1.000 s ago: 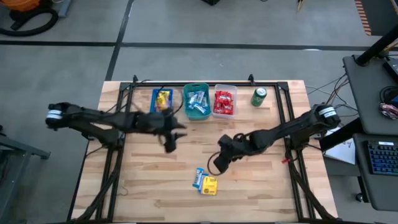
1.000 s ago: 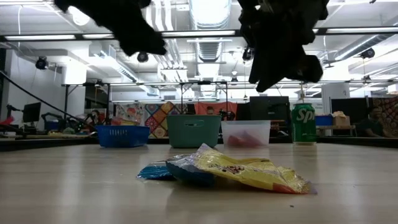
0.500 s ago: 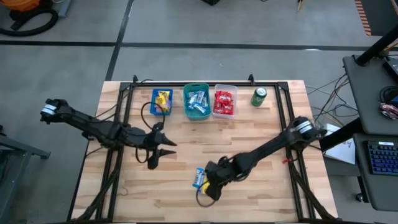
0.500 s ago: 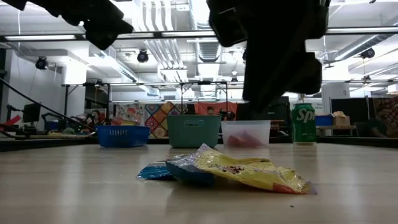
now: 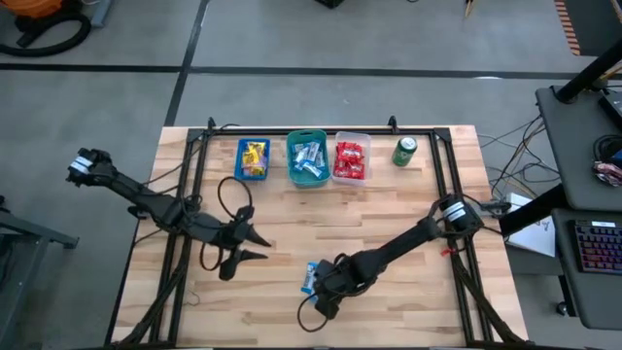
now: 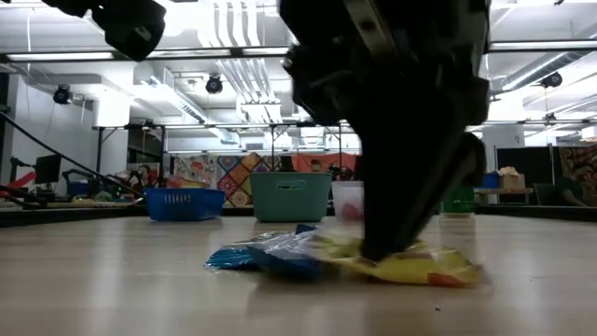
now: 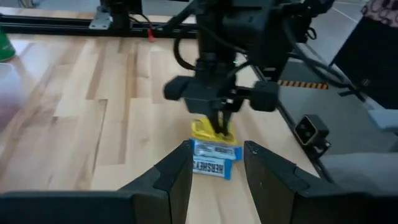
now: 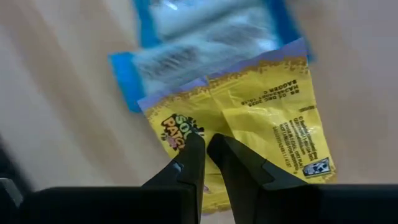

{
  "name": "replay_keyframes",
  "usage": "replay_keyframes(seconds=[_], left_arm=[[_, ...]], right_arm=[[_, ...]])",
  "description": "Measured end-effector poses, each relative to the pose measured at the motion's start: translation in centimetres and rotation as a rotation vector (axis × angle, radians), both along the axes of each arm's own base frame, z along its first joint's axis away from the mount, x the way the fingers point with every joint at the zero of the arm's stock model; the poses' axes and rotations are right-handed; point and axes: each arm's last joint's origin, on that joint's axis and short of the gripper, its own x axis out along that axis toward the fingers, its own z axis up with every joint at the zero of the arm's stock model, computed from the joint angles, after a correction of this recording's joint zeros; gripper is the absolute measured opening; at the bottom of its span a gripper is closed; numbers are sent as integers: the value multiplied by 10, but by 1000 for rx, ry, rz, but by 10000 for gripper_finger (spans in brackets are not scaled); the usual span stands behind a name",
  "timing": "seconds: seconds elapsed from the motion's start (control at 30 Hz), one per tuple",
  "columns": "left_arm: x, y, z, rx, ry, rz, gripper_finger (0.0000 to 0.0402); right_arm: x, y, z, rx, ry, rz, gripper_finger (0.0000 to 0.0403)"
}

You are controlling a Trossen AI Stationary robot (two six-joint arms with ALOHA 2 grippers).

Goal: Sort candy
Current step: Put the yellow candy into the blue bin

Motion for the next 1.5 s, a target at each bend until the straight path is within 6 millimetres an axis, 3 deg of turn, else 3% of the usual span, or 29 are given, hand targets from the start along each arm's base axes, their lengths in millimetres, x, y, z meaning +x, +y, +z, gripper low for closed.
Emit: replay_keyframes(seconds=[0.2, 0.43, 0.67, 0.9, 1.23, 1.5], left_arm=[[0, -1, 0, 4, -1, 8, 127], [0, 1, 0, 42, -14, 55, 127], [0, 1, 0, 45, -15, 57, 127], [1, 1, 0, 46, -20, 64, 127], [1, 1, 0, 47, -19, 64, 127], [1, 1, 0, 47, -19, 64, 127]], right_arm=[[-20, -14, 12, -185, 119, -35, 47], [-35, -26, 50, -289, 79, -7, 52], [-42, -36, 69, -218, 100, -139, 123], [-43, -61, 58, -235, 244, -429, 185], [-27, -88, 33, -249, 308, -500, 196], [-23, -91, 8, -256, 387, -468, 194]])
